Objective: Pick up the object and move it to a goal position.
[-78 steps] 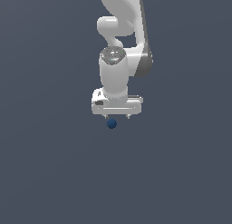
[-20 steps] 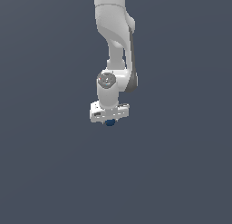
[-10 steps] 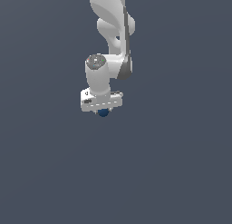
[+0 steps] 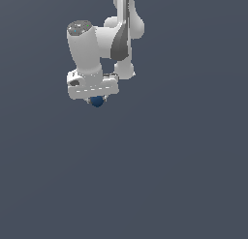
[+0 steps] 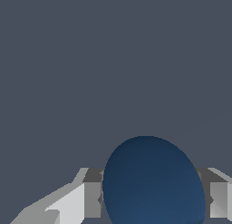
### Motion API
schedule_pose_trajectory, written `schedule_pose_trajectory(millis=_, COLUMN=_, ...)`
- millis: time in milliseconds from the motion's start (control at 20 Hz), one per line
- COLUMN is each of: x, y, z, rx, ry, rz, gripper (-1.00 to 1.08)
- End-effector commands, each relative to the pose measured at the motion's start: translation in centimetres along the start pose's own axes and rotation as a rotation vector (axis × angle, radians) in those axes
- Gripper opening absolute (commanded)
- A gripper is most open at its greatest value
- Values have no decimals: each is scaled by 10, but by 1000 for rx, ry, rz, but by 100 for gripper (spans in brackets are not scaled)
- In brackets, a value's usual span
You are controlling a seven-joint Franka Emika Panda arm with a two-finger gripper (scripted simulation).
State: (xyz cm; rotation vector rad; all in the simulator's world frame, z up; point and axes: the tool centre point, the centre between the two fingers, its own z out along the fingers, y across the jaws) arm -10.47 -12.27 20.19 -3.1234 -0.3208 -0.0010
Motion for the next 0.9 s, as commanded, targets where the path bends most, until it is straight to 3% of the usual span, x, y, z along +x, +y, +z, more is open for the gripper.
schedule_pose_trajectory(millis=0, x=-10, y=11, z=-23, rx=1, ry=0, rz=-1, gripper=-100)
schedule_pose_trajectory(millis=450, x=-35, y=41, z=-82, rx=0, ry=0, rz=0, gripper=-100)
schedule_pose_trajectory(millis=850, x=-42, y=50, z=-99, rx=-1, ry=-1, rz=-1, gripper=-100)
